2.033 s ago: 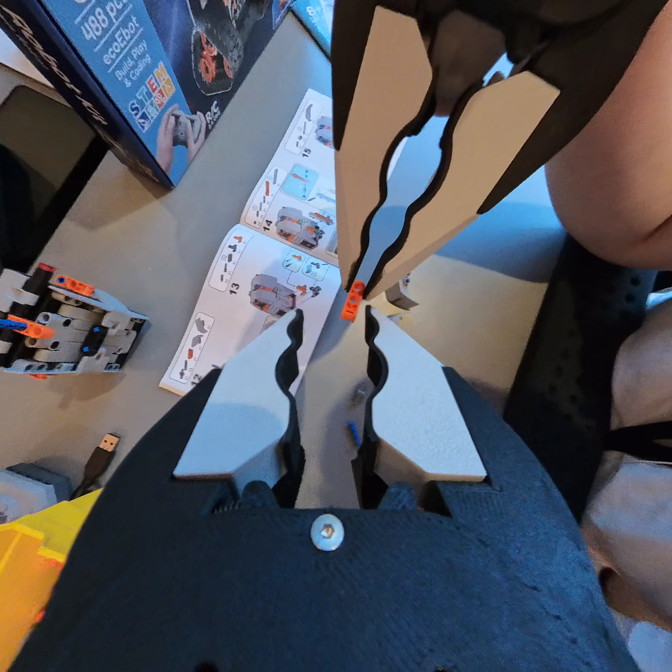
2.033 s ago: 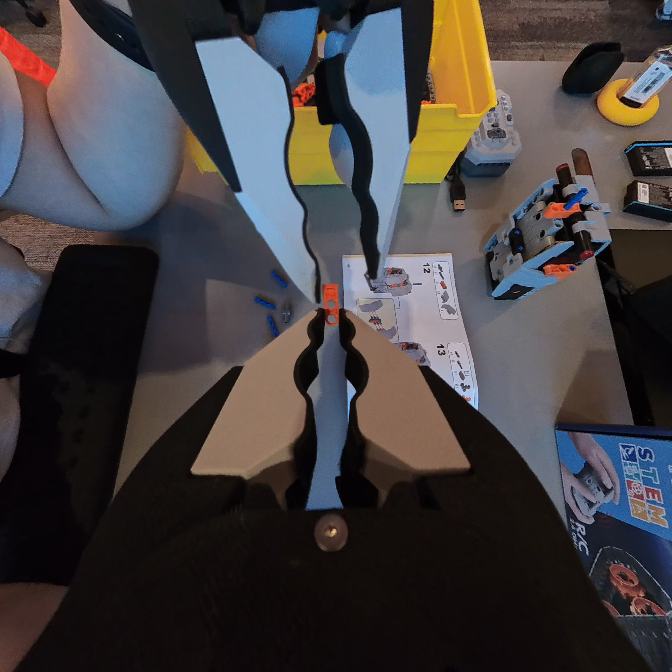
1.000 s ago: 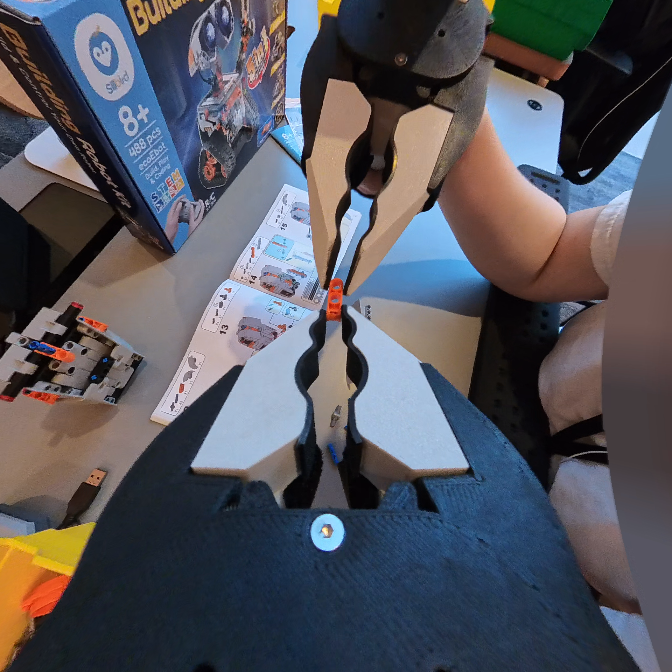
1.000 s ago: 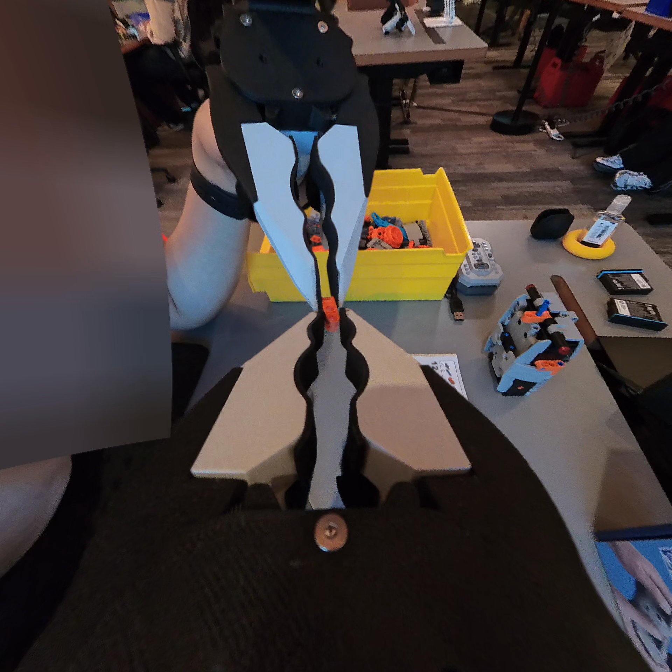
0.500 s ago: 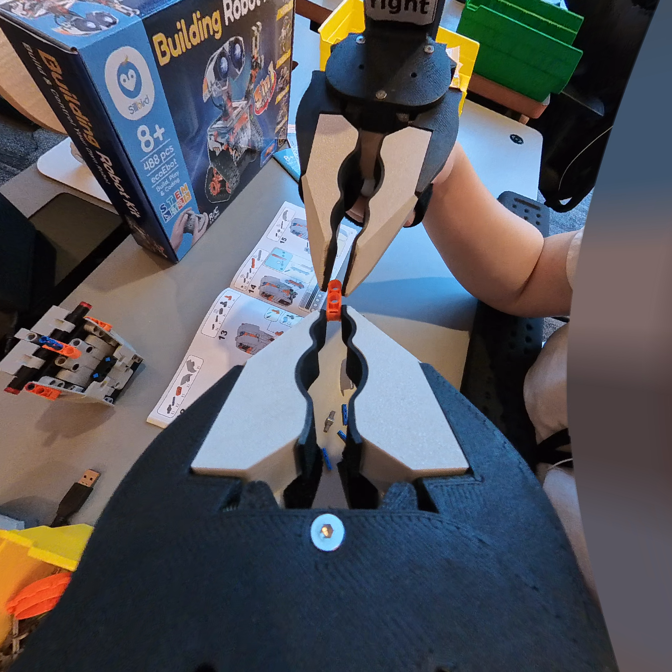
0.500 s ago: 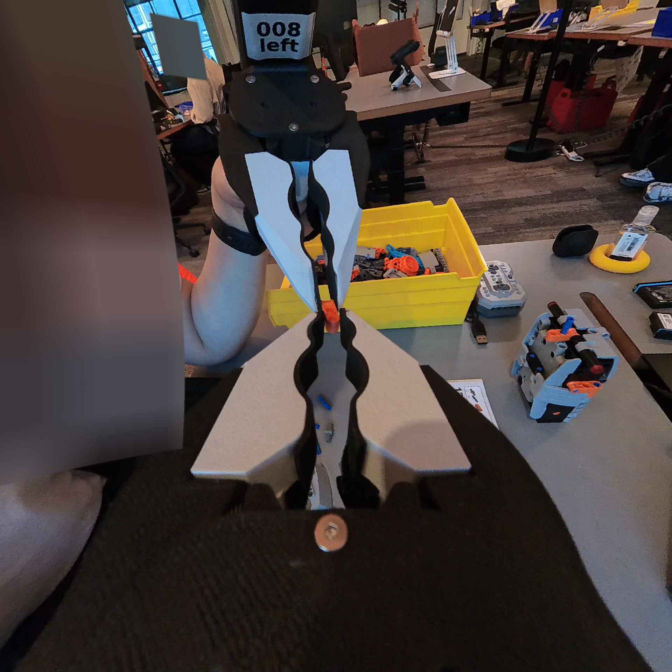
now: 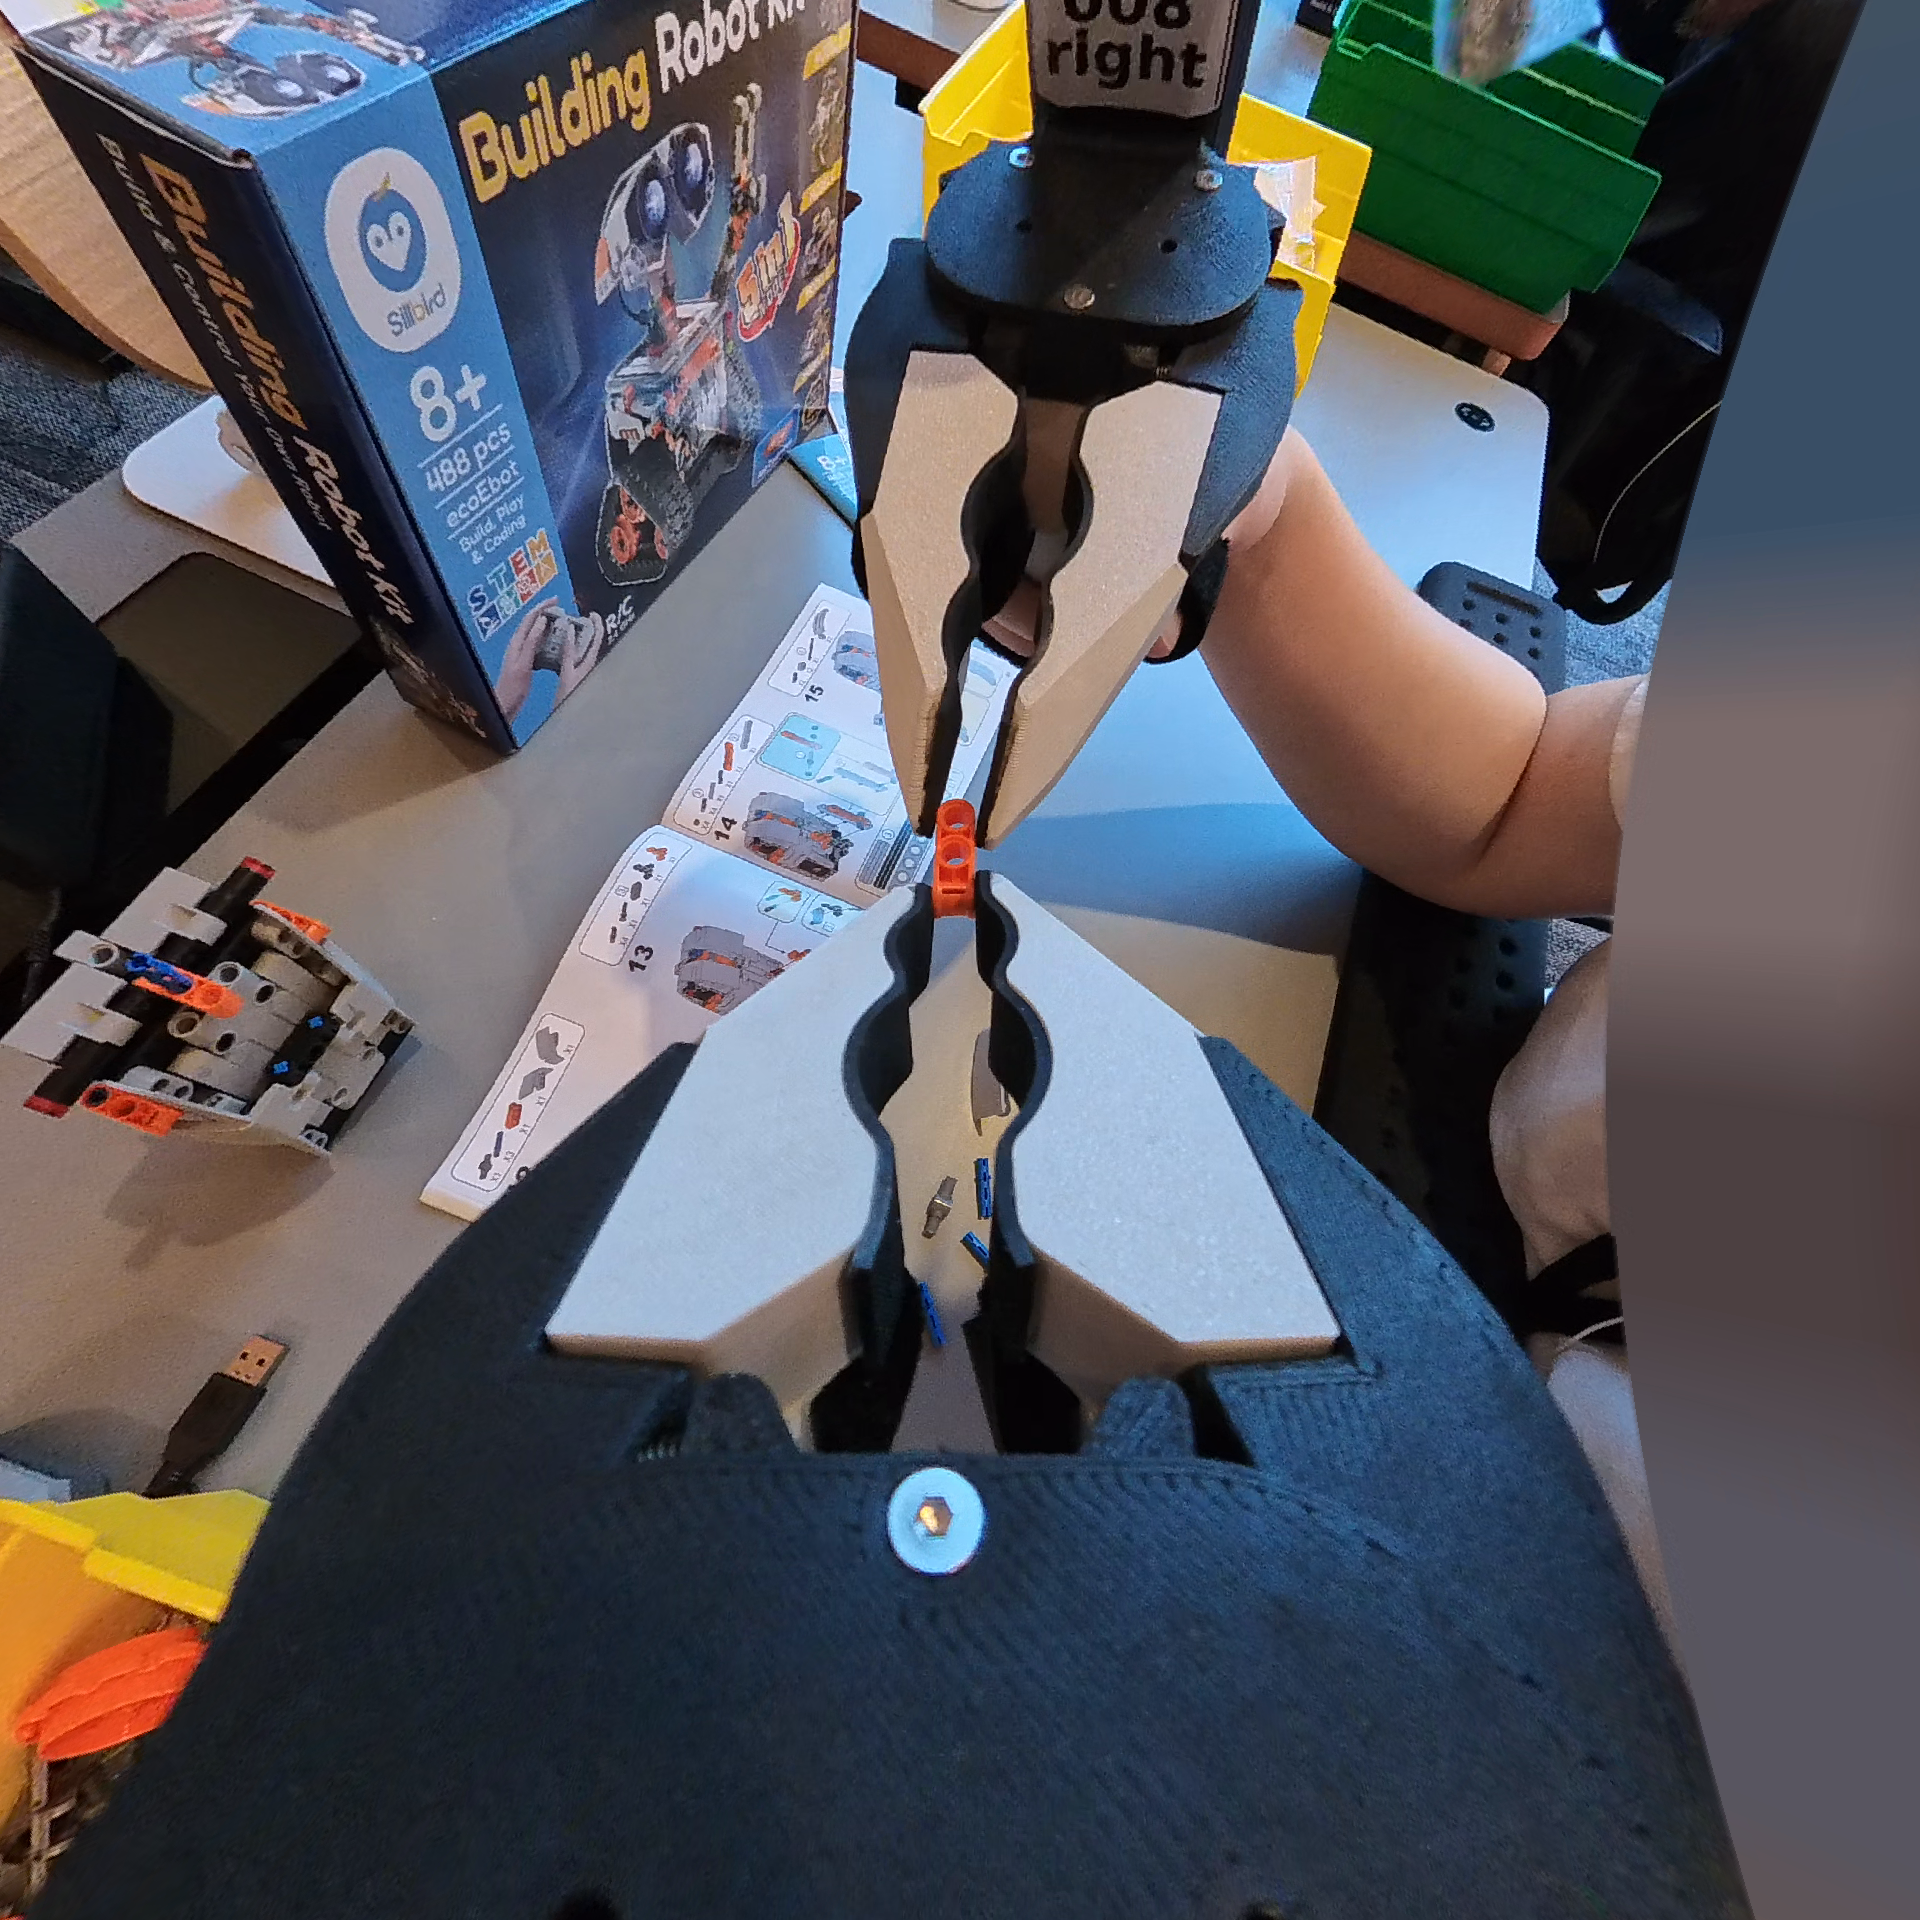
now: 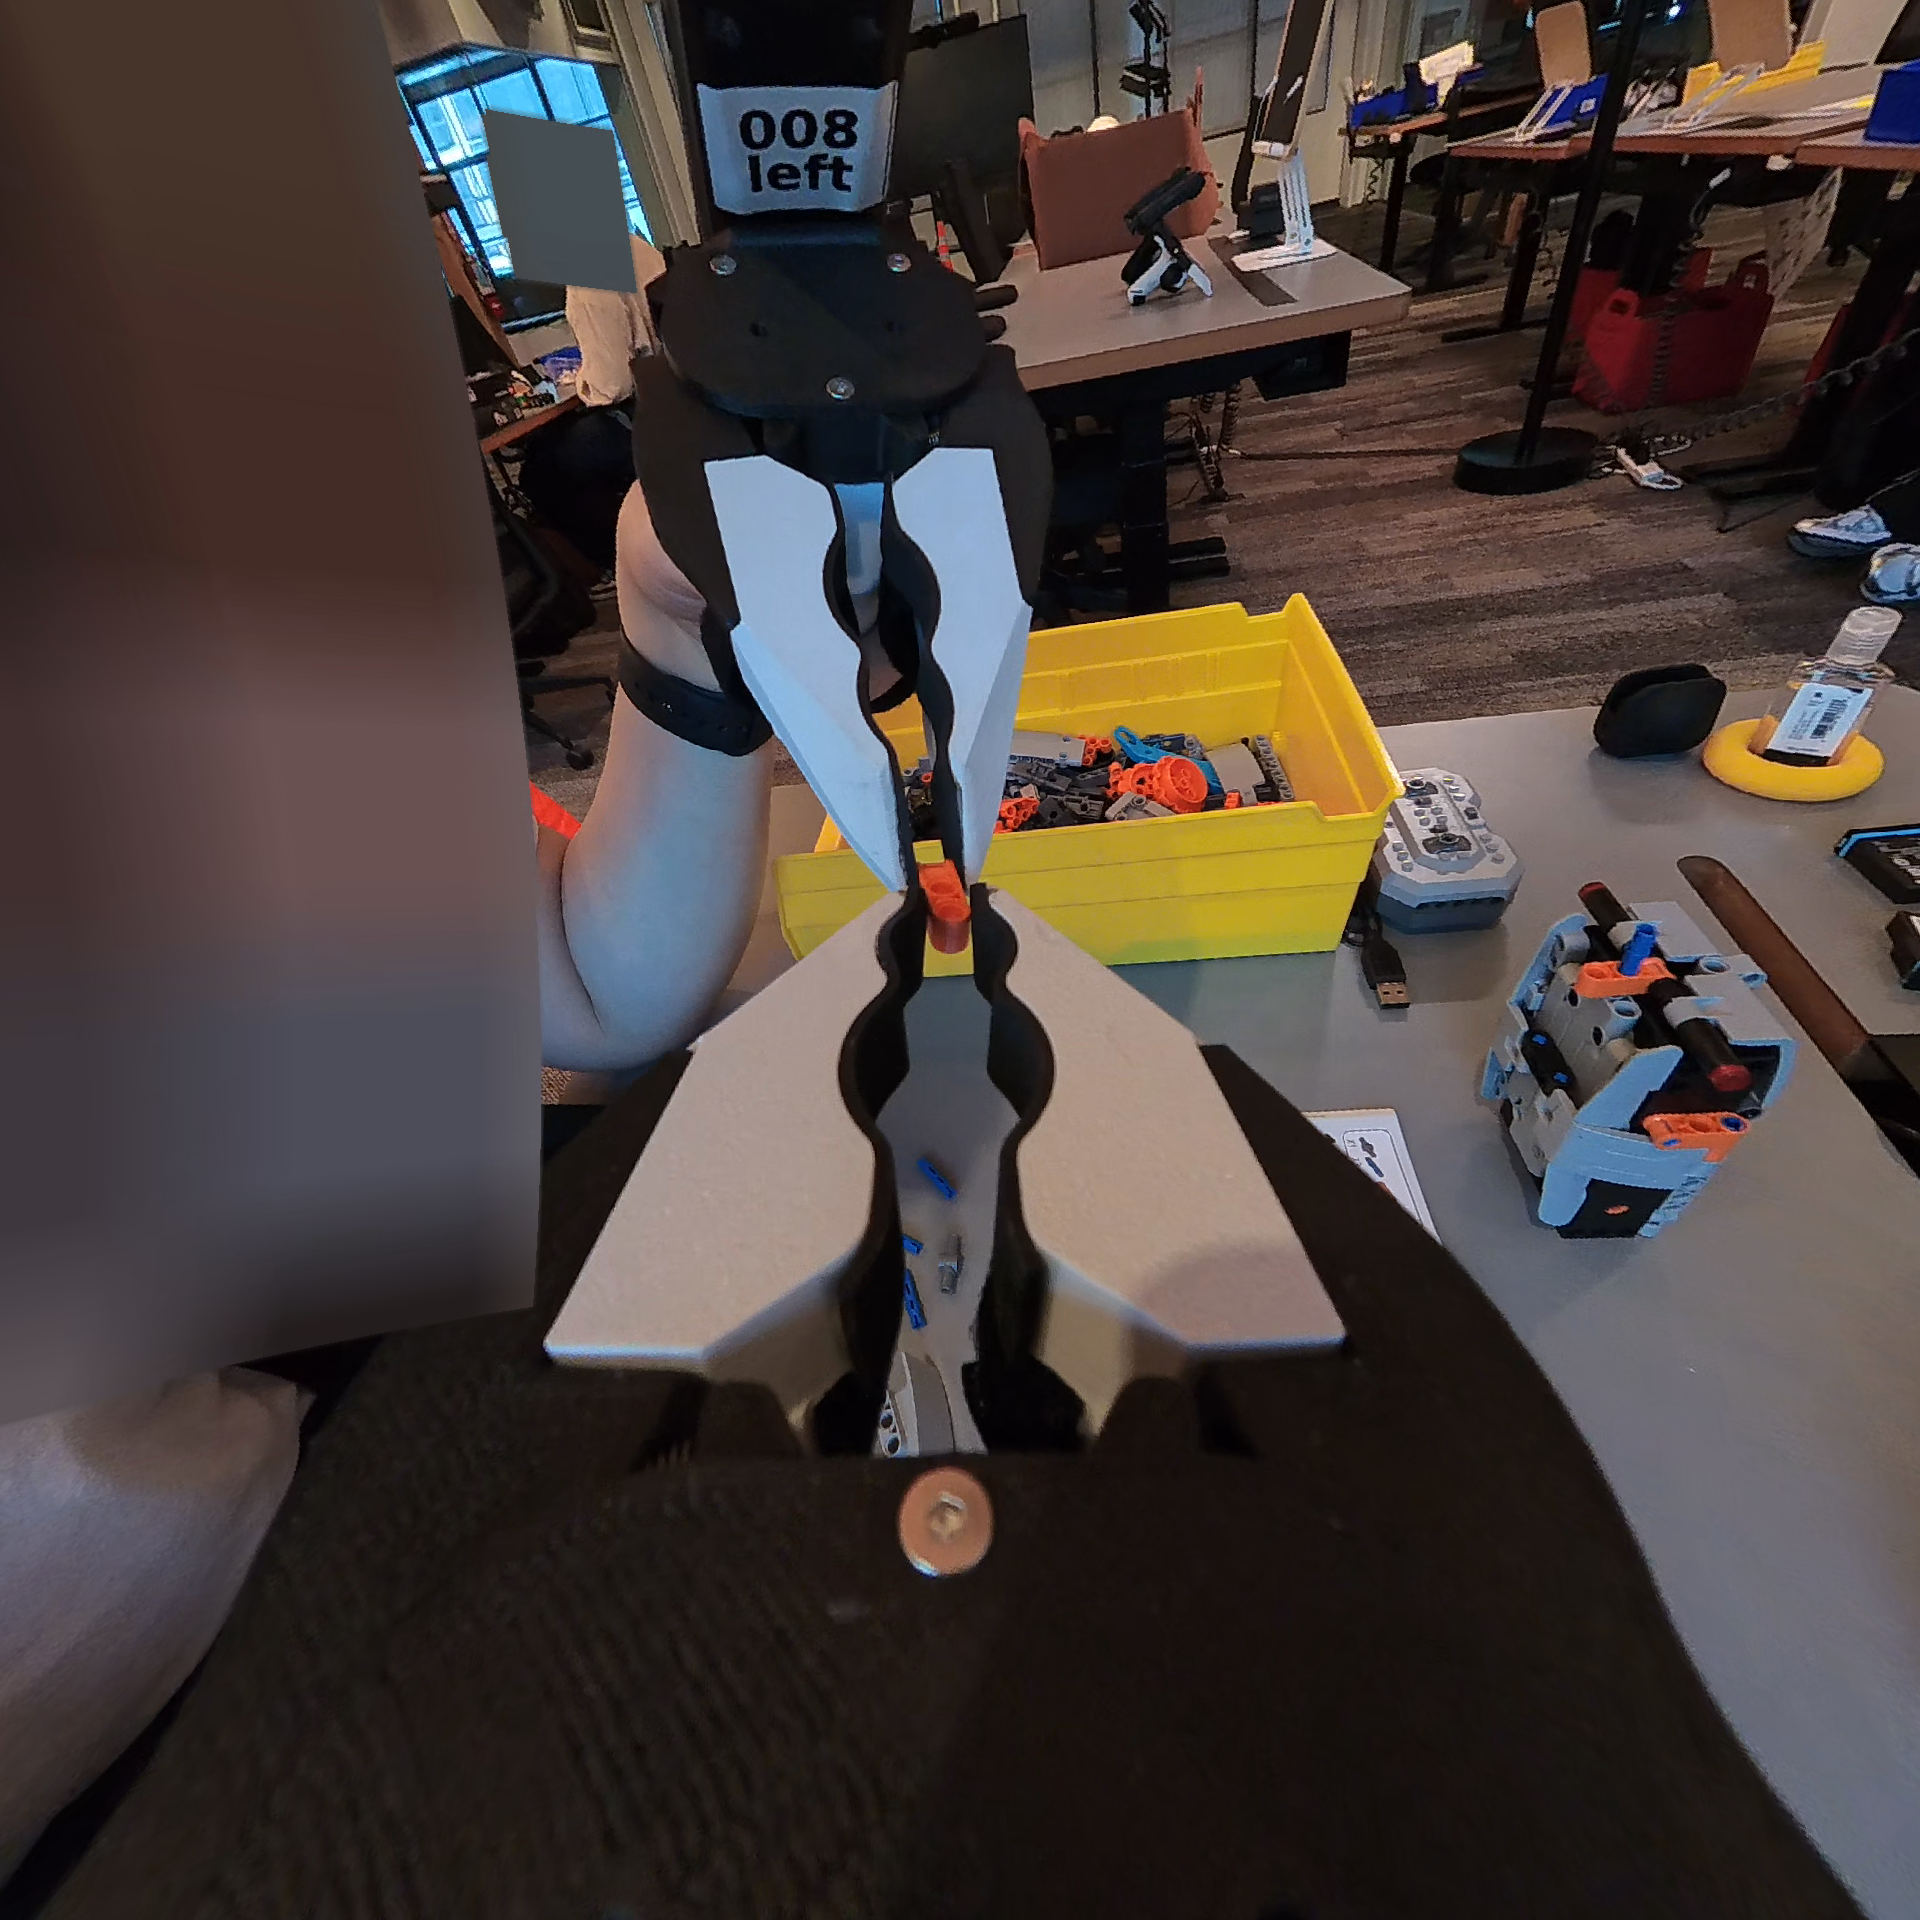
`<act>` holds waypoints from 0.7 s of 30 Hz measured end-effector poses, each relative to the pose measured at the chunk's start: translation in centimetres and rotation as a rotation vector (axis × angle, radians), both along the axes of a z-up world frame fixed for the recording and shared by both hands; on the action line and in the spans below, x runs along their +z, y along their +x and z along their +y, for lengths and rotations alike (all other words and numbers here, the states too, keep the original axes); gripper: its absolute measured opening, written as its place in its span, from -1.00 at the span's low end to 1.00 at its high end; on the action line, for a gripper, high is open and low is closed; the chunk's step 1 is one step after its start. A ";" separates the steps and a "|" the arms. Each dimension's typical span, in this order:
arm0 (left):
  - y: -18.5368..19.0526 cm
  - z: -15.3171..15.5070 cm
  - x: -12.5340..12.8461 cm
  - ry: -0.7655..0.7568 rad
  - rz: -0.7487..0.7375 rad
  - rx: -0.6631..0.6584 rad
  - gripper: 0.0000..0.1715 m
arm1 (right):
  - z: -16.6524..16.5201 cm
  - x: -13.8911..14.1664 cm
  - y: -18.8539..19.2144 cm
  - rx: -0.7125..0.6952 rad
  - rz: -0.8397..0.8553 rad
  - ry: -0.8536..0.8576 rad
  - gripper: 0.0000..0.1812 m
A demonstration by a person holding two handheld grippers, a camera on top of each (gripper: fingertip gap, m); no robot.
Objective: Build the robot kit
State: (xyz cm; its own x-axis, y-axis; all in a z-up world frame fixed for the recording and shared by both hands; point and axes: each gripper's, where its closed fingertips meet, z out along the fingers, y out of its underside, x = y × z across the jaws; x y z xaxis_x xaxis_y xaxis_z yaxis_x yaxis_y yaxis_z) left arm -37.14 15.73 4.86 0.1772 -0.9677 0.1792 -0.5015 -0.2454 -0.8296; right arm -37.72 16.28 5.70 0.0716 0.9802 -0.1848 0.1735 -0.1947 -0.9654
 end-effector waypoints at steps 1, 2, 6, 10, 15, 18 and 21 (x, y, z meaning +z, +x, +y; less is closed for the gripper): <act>0.0 0.0 0.0 0.001 0.000 0.001 -0.93 | 0.0 0.0 0.0 -0.001 0.001 0.000 -0.92; 0.0 0.0 0.0 0.001 0.000 0.002 -0.93 | 0.0 0.0 0.0 0.000 0.004 -0.001 -0.92; 0.0 0.0 0.2 0.002 -0.008 0.002 -0.93 | 0.0 0.1 -0.2 0.006 0.012 -0.002 -0.92; -0.1 0.0 0.3 -0.001 -0.013 0.003 -0.93 | 0.0 0.1 -0.3 0.004 0.012 0.012 -0.92; -0.1 0.0 0.3 -0.001 -0.017 0.006 -0.93 | -0.1 -0.1 -0.4 0.005 -0.001 0.019 -0.91; 0.0 0.0 0.3 -0.002 -0.016 0.006 -0.93 | -0.1 -0.1 -0.5 0.005 -0.002 0.022 -0.91; 0.0 0.0 0.4 -0.001 -0.022 0.005 -0.93 | -0.1 0.0 -0.4 0.003 0.001 0.029 -0.91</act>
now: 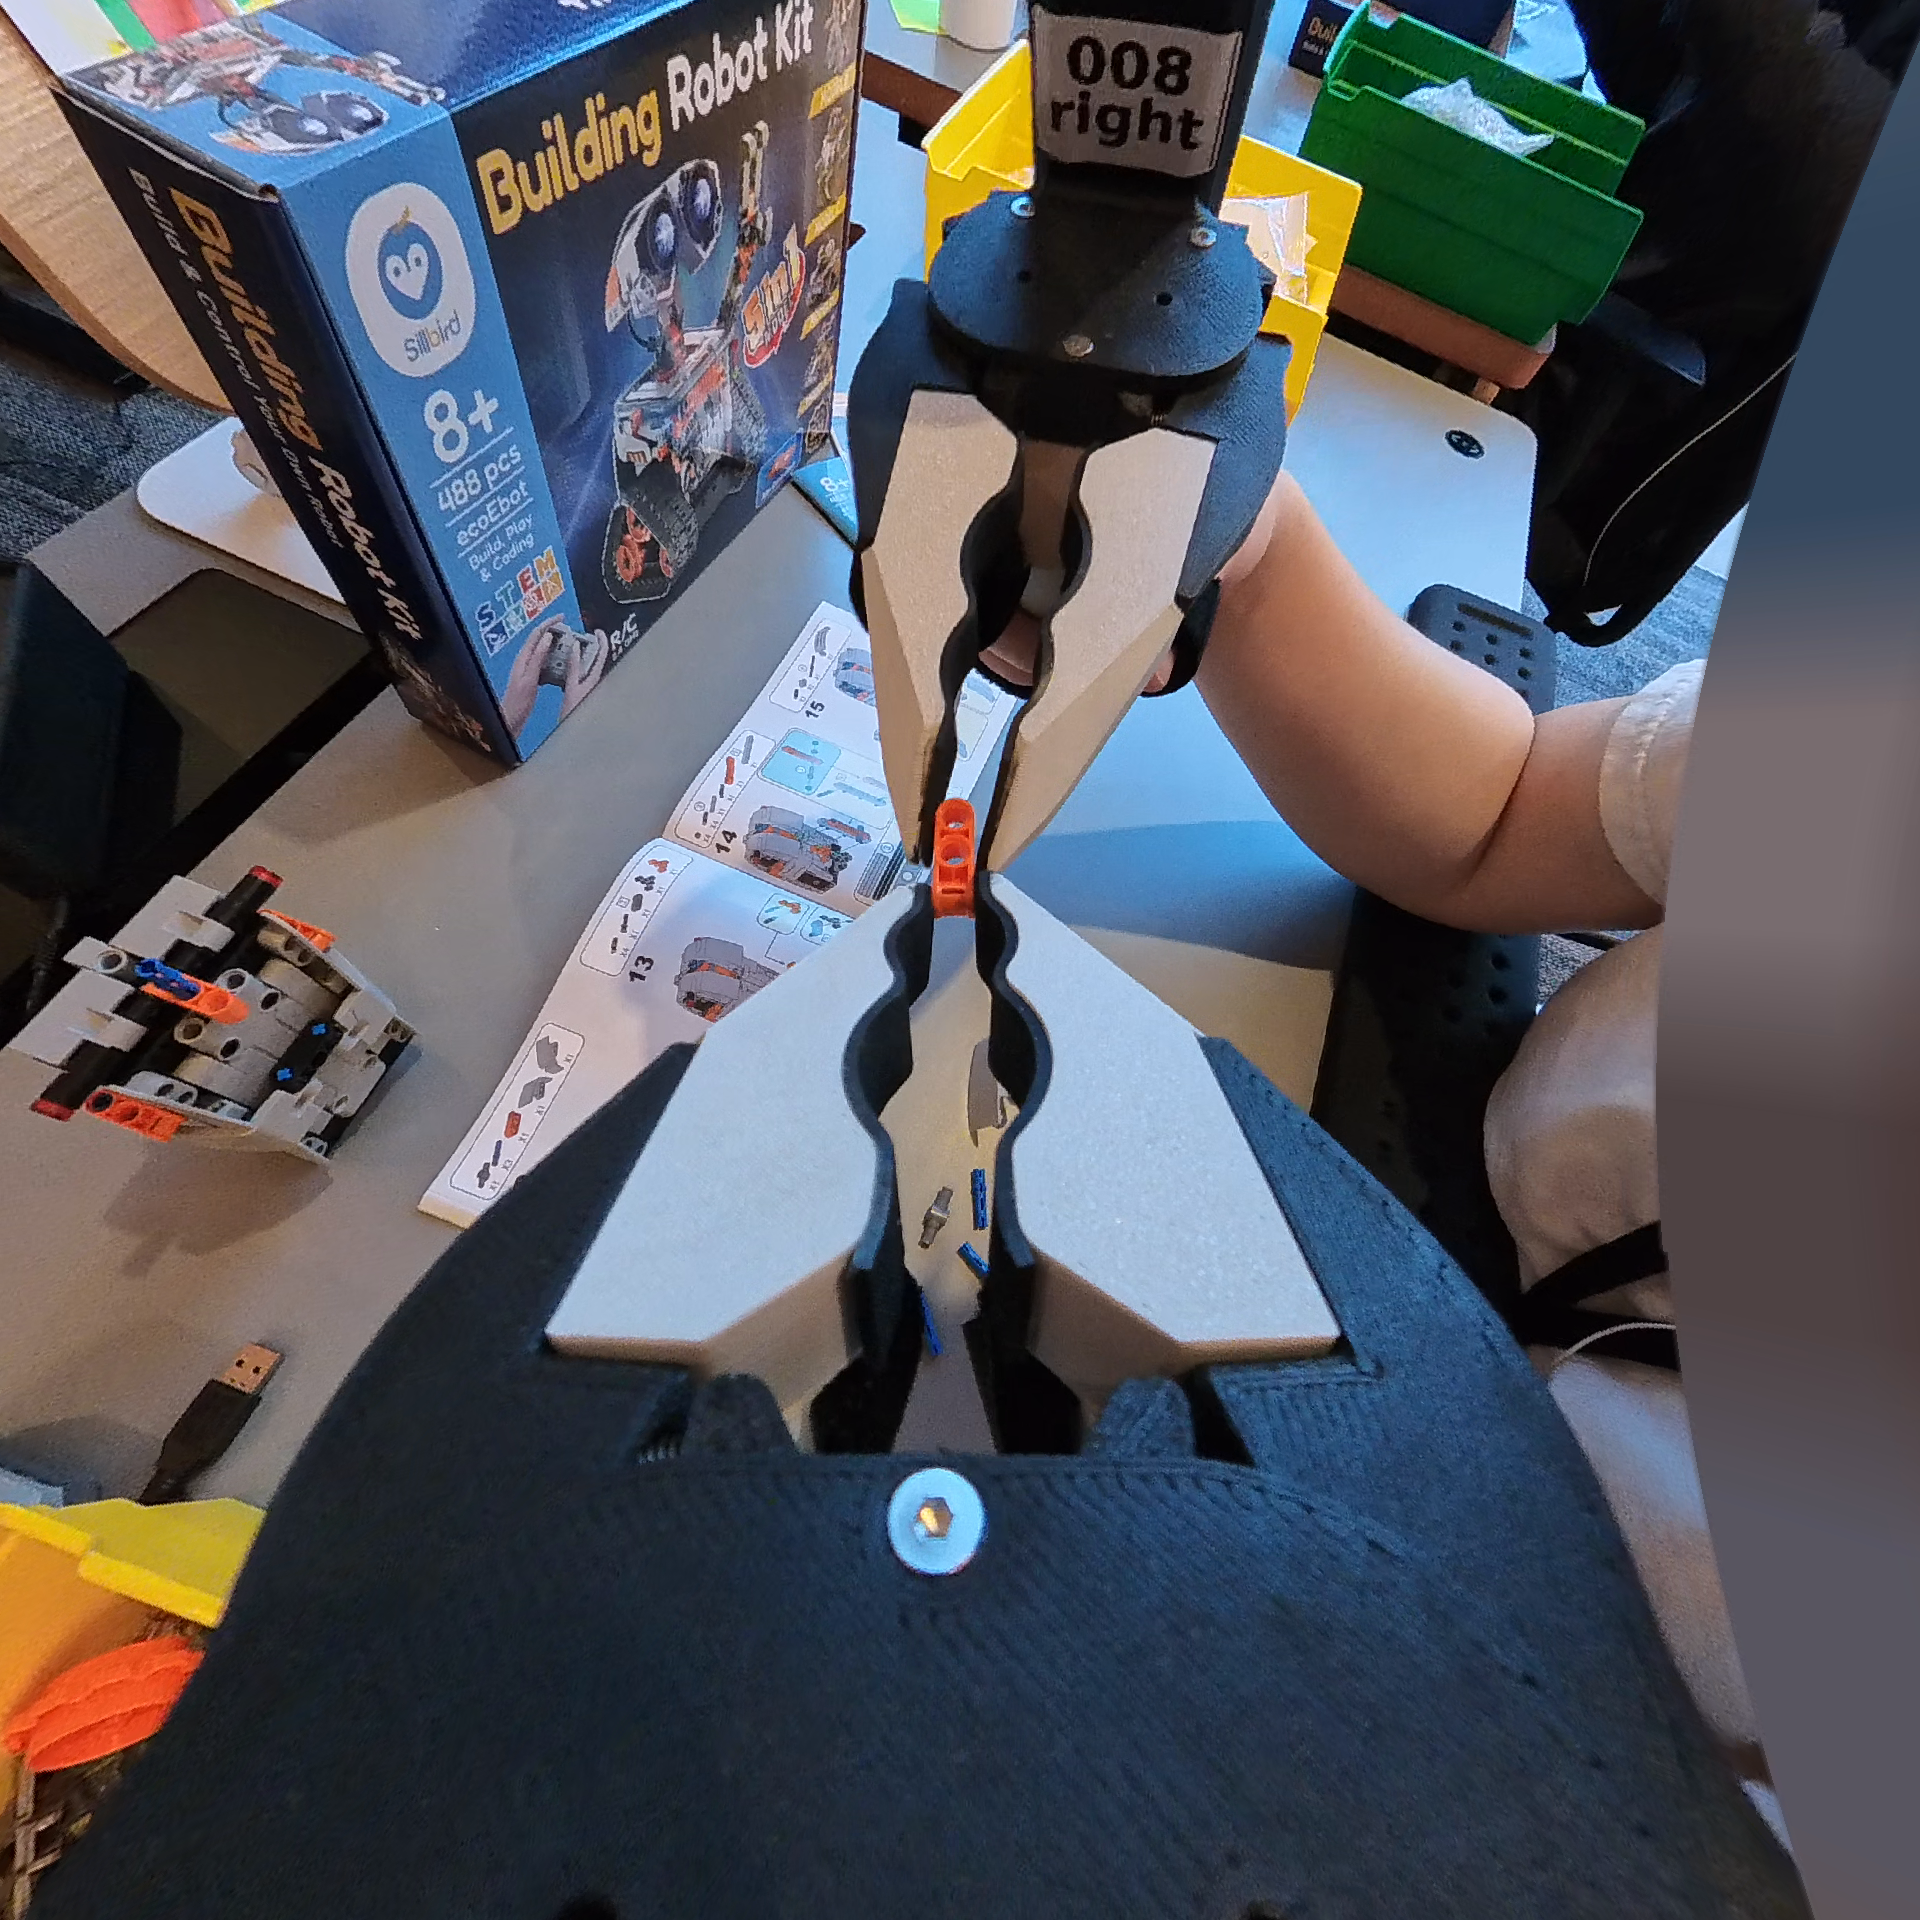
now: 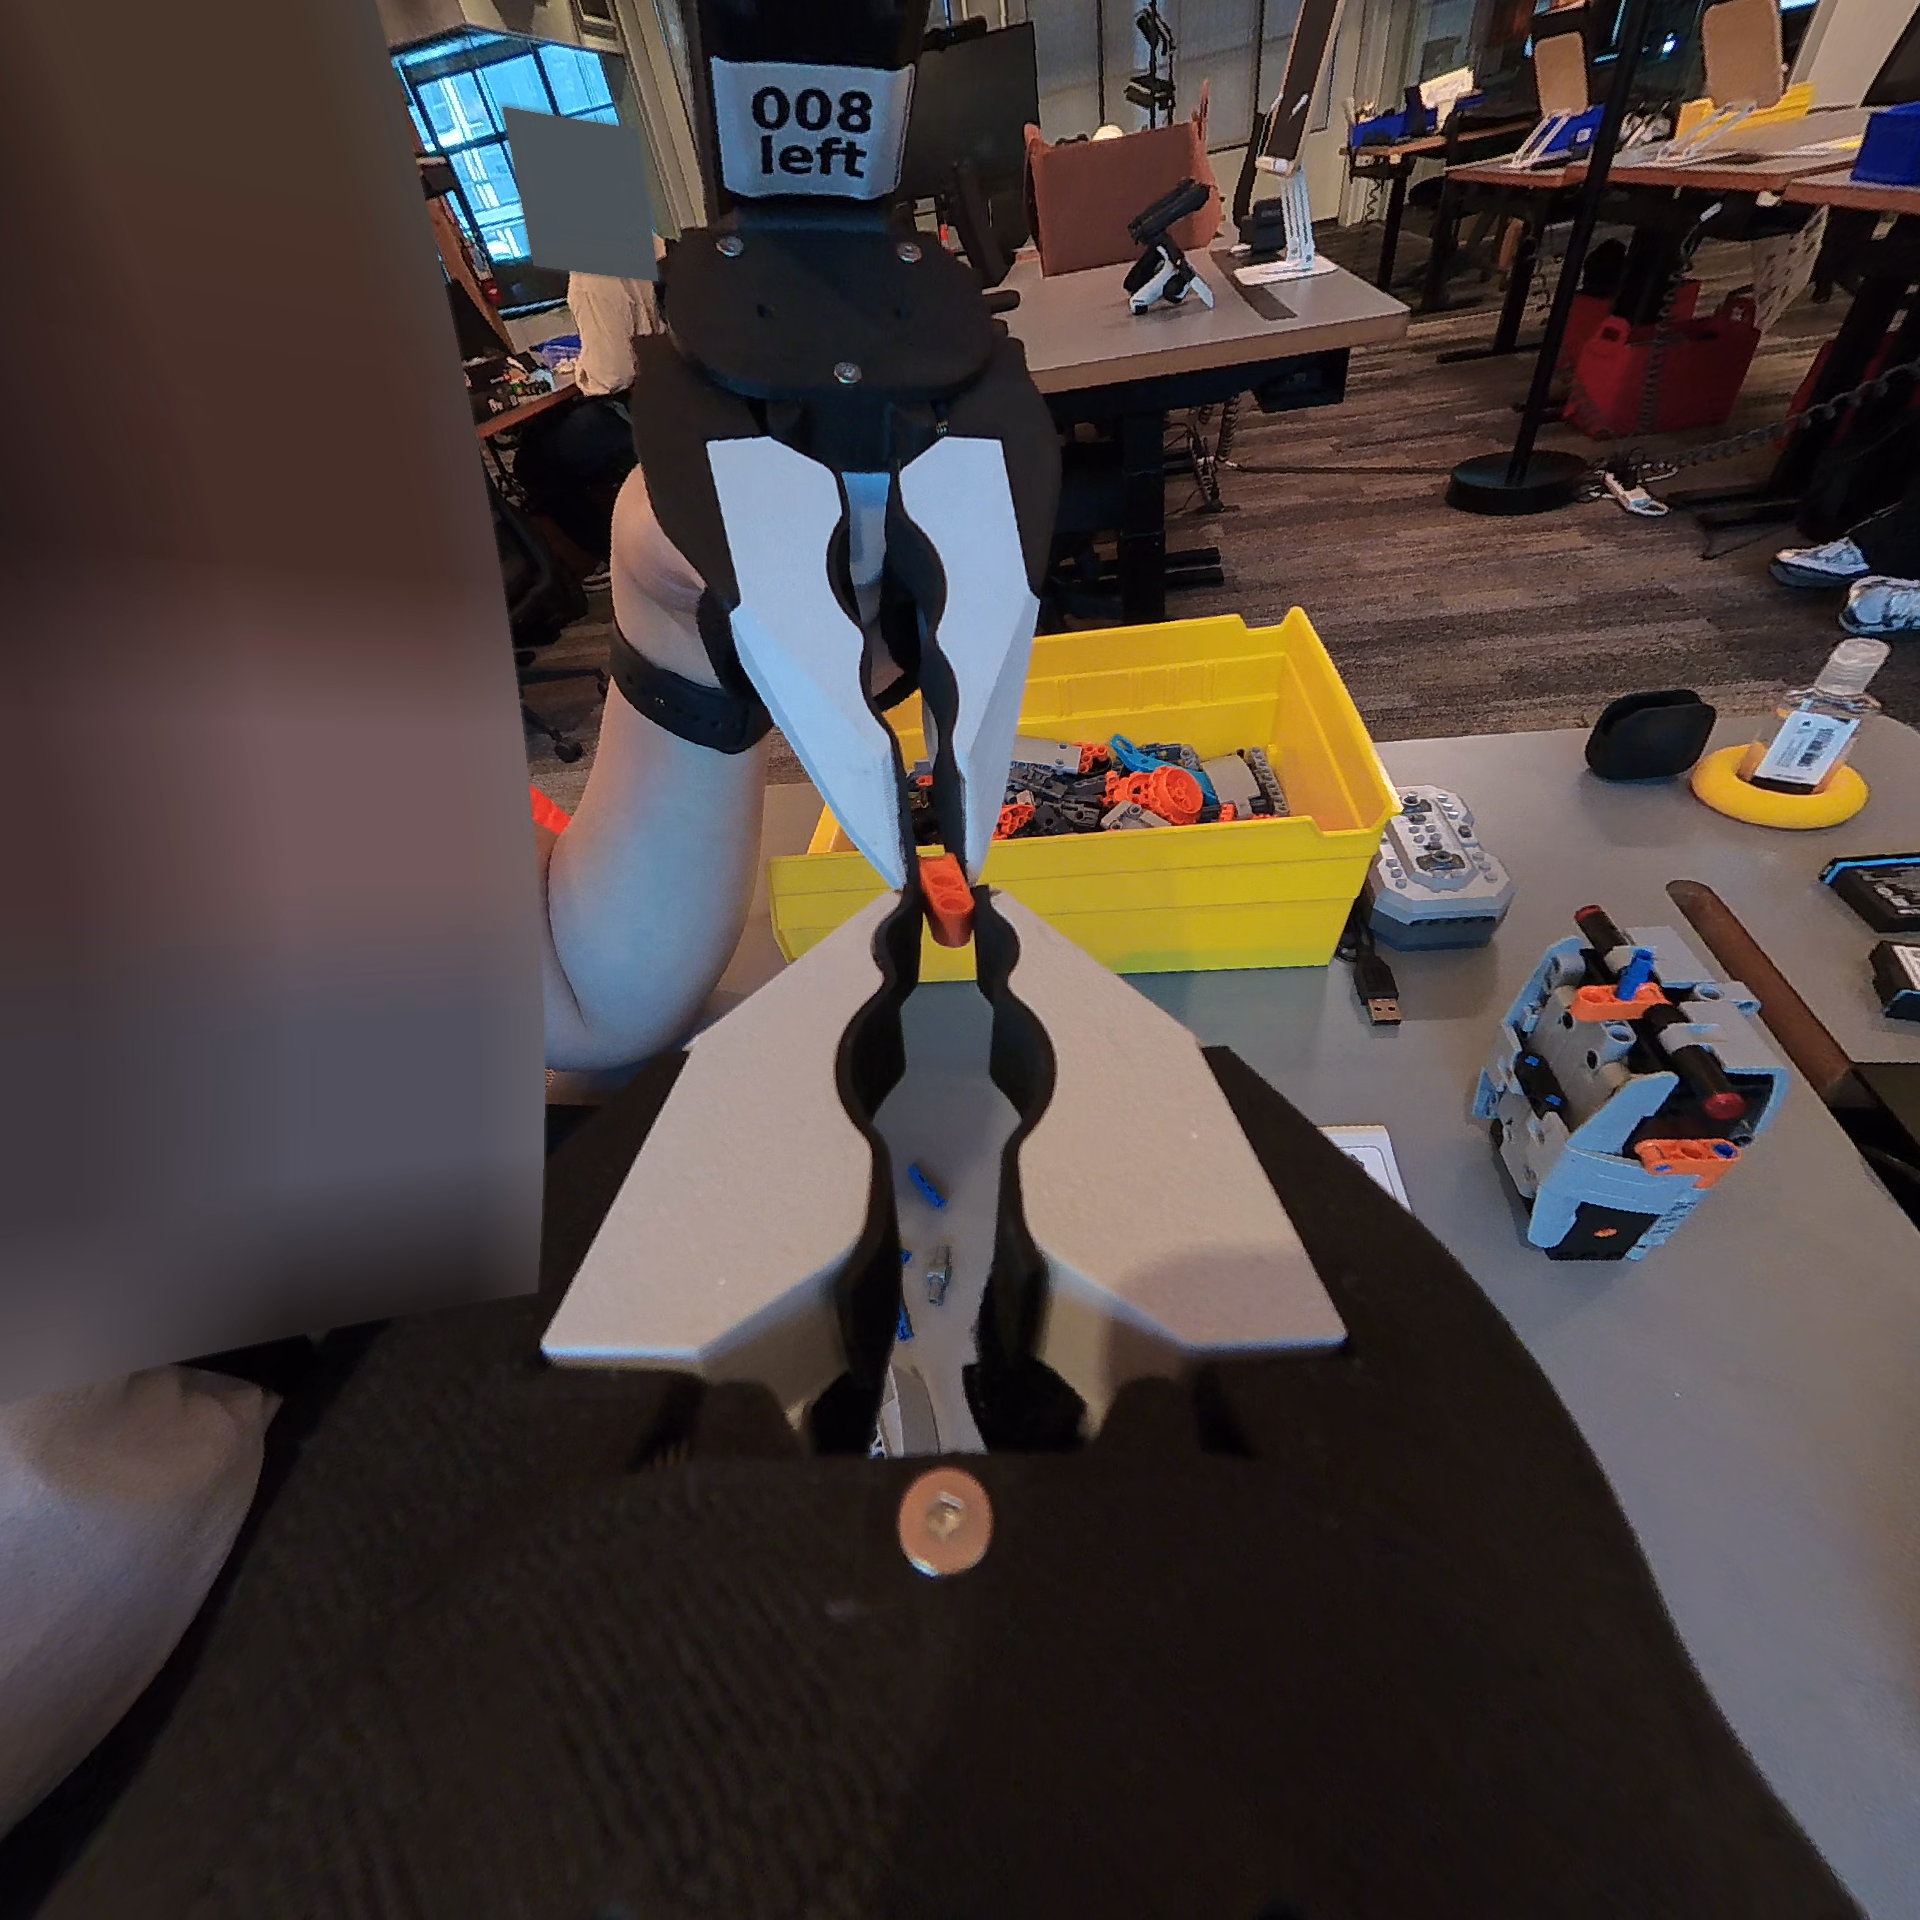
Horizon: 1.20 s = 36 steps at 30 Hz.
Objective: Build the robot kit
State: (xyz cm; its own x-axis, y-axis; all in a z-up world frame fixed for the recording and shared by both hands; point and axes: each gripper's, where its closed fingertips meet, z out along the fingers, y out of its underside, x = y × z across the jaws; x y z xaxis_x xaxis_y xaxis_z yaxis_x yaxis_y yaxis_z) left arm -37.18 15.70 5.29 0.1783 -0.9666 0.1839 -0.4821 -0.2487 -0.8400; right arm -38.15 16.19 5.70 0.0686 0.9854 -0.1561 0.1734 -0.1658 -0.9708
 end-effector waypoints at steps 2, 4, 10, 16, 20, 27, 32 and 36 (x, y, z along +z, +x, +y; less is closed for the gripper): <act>0.0 0.0 0.1 0.001 -0.002 0.001 -0.94 | 0.0 0.1 0.0 -0.001 0.001 0.002 -0.91; -0.1 0.0 0.1 0.001 -0.006 0.001 -0.94 | 0.0 0.1 -0.1 -0.001 0.004 0.003 -0.91; 0.0 0.1 0.6 -0.004 -0.037 0.001 -0.93 | 0.1 0.6 0.0 -0.014 0.015 0.016 -0.91; 0.3 -0.5 1.5 0.015 -0.071 -0.013 -0.93 | -0.4 1.5 0.4 -0.021 0.017 0.053 -0.91; 0.4 -0.9 1.8 0.025 -0.082 -0.022 -0.93 | -0.9 1.8 0.5 -0.021 0.010 0.074 -0.91; 0.2 -0.7 1.5 0.026 -0.068 -0.017 -0.93 | -0.7 1.6 0.3 -0.017 0.012 0.063 -0.91; -0.2 -0.2 1.3 0.009 -0.067 -0.009 -0.93 | -0.2 1.3 -0.1 -0.018 0.034 0.024 -0.92; -0.4 0.1 1.1 -0.003 -0.070 -0.002 -0.93 | 0.2 1.2 -0.3 -0.024 0.049 0.002 -0.92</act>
